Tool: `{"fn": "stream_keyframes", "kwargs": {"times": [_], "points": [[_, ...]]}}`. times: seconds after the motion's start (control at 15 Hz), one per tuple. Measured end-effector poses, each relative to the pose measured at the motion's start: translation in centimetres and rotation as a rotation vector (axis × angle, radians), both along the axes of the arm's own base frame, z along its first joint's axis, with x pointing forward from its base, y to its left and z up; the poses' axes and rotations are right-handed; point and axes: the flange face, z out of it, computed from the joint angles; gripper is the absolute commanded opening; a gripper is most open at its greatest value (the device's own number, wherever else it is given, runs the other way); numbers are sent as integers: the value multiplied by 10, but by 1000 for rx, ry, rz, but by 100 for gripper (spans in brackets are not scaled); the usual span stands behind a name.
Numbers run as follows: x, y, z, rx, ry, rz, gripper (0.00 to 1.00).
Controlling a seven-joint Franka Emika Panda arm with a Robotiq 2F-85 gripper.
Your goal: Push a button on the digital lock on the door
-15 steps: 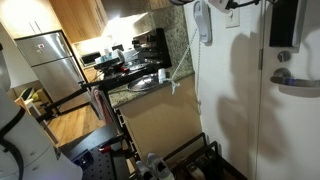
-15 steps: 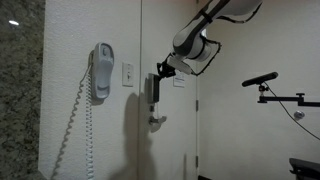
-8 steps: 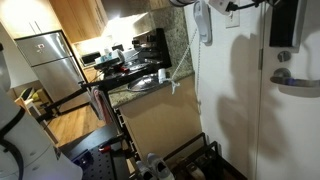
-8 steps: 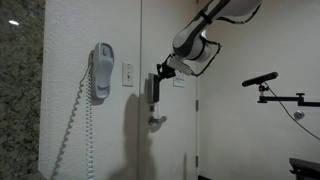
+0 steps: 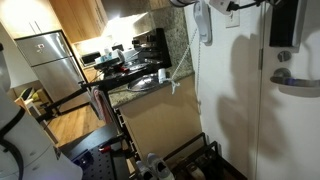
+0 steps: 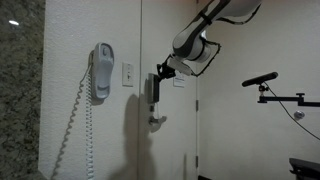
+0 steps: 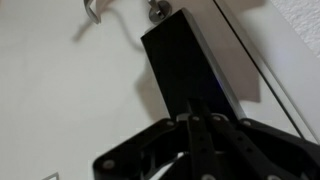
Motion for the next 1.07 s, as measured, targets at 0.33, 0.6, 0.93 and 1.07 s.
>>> {"fn": "stream_keyframes", "kwargs": {"times": [0.33,0.6,0.93,1.07], "points": [[2,-5,6,-30,-7,5,0],[5,-3,10,-44,-12,14,0],[6,4,8,-45,-11,25,0],[7,4,8,-45,-10,26,0]]}}
